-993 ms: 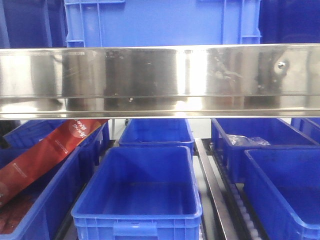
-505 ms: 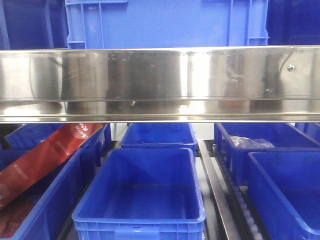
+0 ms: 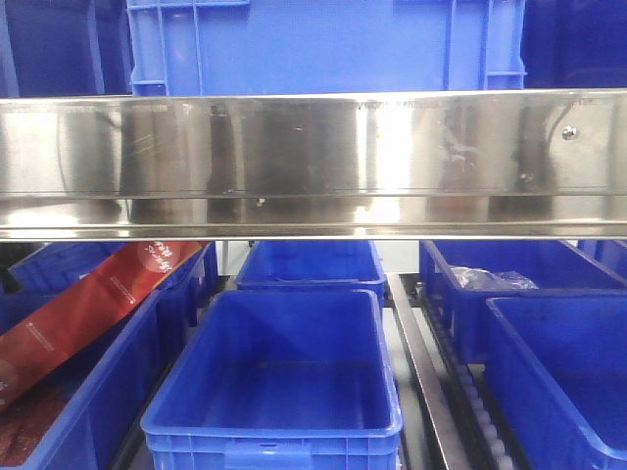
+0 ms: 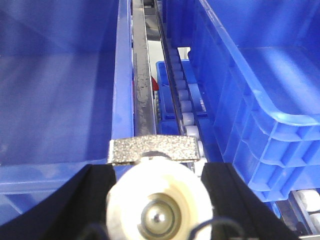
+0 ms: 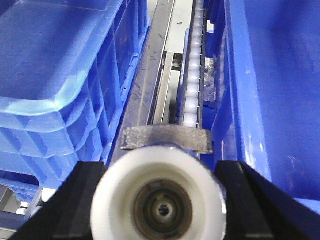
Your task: Place valve from conveyor to right shelf box
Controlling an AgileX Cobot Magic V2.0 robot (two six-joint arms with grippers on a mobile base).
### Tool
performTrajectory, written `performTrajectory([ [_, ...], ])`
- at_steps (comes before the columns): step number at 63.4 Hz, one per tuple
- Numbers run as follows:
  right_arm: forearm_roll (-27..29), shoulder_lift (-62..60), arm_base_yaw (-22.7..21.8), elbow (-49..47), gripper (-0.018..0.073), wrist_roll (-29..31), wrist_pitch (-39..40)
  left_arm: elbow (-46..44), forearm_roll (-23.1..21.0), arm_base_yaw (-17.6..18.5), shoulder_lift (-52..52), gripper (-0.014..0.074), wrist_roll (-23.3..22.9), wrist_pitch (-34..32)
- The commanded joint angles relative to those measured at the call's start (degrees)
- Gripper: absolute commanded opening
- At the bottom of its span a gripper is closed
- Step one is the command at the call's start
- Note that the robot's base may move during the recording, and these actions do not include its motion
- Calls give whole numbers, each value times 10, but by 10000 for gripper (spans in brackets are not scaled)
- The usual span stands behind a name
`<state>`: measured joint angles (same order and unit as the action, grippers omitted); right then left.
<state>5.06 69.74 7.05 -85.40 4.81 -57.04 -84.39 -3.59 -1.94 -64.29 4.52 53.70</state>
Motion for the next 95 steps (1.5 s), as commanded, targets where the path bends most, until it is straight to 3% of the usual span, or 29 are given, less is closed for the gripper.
performTrajectory([
  [1,-2,-8,0,-9,-162,3,35,-7,-3,-1,5,-111,-2,-25],
  [50,-1,-8,0,-9,-162,3,56,-7,-10,-1,0,-111,-2,-52],
  [58,20,-8,0,-17,-162,3,101,-11,-56,-1,-15,-111,4,-104],
  [69,65,6,0,-67,-162,3,146,-58,-161,3,-54,-111,72,-145],
  [74,93,27,1,-102,-162,3,155,-98,-193,20,-82,-111,96,-152],
  [84,184,90,10,-177,-162,42,157,-192,-194,98,-161,-111,104,-172],
  [95,189,169,62,-241,-162,61,160,-272,-193,176,-265,-111,104,-207],
])
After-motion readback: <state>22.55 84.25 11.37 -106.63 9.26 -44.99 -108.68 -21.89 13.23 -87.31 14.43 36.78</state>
